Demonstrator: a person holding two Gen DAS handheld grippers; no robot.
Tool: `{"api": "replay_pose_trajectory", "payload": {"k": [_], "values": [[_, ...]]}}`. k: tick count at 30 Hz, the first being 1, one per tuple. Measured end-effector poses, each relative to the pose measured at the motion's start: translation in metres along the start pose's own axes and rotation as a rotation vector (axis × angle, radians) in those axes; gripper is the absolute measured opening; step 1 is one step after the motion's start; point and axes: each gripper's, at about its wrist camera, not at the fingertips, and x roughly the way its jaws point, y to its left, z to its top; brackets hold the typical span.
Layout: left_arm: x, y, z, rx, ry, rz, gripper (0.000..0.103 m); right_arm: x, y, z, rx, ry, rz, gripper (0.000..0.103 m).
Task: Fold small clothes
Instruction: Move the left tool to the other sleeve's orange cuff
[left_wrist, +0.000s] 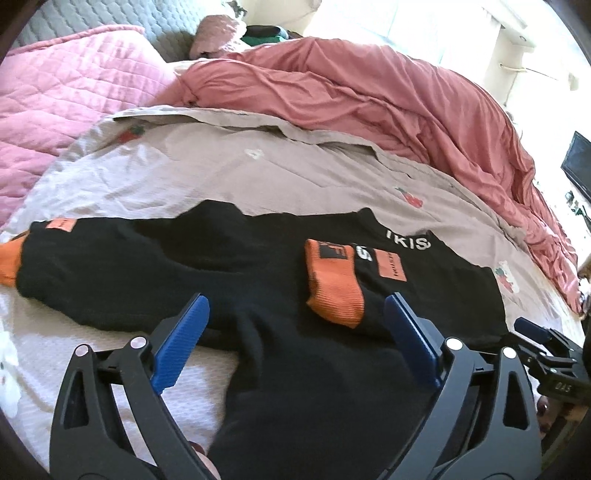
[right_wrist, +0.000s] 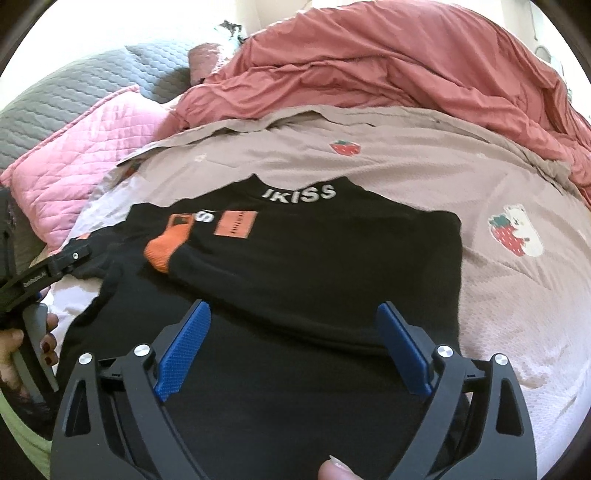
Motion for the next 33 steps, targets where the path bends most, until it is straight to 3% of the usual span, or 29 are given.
{"api": "replay_pose_trajectory", "payload": {"k": [12, 20, 33], "values": [[-0.023, 0.031, -0.002, -0.051, -0.052, 0.061, 0.092, -0.004, 0.053, 0.008, -0.089, -0.022, 0.061, 0.091], [-0.034, 0.073, -0.002, -0.149, -0.078, 0.160, 0.092, 0.003, 0.094, 0.011, -0.154, -0.022, 0.104, 0.091], [-0.050, 0.127, -0.001, -0.293, -0.107, 0.255, 0.092, 0.019, 0.153, 0.019, -0.253, -0.026, 0.169, 0.091]]}}
